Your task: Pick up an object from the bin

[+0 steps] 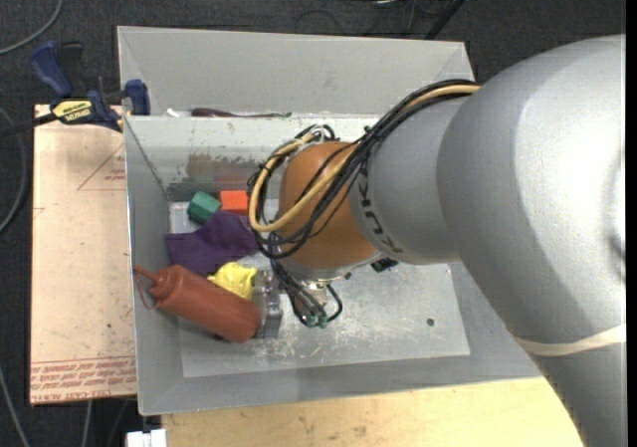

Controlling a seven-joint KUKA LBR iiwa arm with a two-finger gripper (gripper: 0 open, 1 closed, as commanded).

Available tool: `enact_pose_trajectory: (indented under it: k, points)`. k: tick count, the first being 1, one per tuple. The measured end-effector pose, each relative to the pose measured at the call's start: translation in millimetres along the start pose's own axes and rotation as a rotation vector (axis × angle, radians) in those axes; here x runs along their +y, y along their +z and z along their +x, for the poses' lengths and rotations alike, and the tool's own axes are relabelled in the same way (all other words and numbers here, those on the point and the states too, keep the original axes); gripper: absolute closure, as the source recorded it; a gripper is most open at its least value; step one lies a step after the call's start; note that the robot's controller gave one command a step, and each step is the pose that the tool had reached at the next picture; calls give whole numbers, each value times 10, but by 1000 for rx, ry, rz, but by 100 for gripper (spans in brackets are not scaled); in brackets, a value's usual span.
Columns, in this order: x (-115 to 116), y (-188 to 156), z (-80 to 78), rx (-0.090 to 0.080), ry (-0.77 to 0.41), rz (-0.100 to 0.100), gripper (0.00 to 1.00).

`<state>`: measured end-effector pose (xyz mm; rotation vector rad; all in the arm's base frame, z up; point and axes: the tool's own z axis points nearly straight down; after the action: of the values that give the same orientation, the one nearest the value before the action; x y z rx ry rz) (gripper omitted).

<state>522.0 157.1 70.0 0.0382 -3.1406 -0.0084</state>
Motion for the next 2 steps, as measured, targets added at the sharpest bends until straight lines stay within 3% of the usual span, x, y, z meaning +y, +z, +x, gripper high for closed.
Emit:
enact_pose_trajectory:
  k: [1, 2]
  points:
    - [-12, -451, -26, 8, -16, 2, 100]
    - [278, -778, -123, -2, -13, -1, 0]
